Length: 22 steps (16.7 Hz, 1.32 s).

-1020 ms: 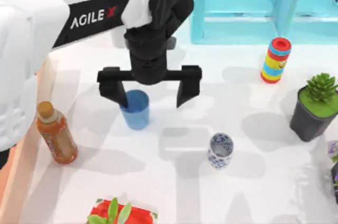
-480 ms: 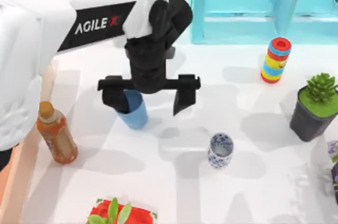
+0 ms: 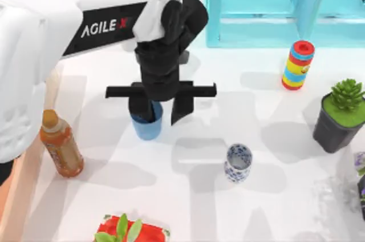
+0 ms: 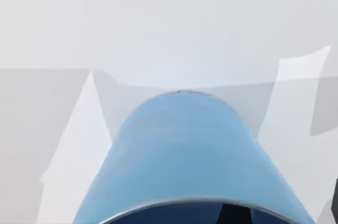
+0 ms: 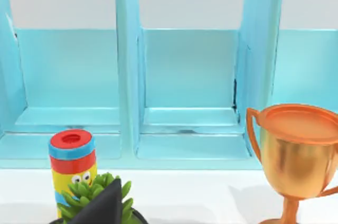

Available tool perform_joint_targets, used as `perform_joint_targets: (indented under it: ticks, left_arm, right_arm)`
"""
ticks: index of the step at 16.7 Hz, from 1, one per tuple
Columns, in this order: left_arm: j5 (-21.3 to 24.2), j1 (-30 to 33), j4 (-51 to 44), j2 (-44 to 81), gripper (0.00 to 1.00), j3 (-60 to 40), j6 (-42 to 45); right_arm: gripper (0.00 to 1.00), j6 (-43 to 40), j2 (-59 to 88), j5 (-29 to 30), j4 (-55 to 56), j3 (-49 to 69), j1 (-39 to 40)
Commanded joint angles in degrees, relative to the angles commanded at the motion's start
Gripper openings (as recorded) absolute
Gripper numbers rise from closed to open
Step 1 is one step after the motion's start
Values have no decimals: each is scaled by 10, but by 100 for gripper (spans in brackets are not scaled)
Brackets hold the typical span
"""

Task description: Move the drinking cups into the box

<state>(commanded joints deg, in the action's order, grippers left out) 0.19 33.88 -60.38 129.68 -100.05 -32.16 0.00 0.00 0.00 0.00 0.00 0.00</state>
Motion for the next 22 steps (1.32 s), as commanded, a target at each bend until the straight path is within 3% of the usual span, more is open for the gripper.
perform_joint_targets:
  ticks: [2, 3, 12, 22]
  left_arm:
    - [0, 0, 0, 0, 2, 0, 0]
    - [0, 0, 0, 0, 0, 0, 0]
    - [0, -2, -2, -3, 0, 0, 2]
    - [-1, -125, -151, -139, 0, -12, 123]
  right_arm:
    - [100, 0, 0, 0, 0, 0, 0]
    - [100, 0, 0, 0, 0, 0, 0]
    - [100, 0, 0, 0, 0, 0, 0]
    - [100, 0, 0, 0, 0, 0, 0]
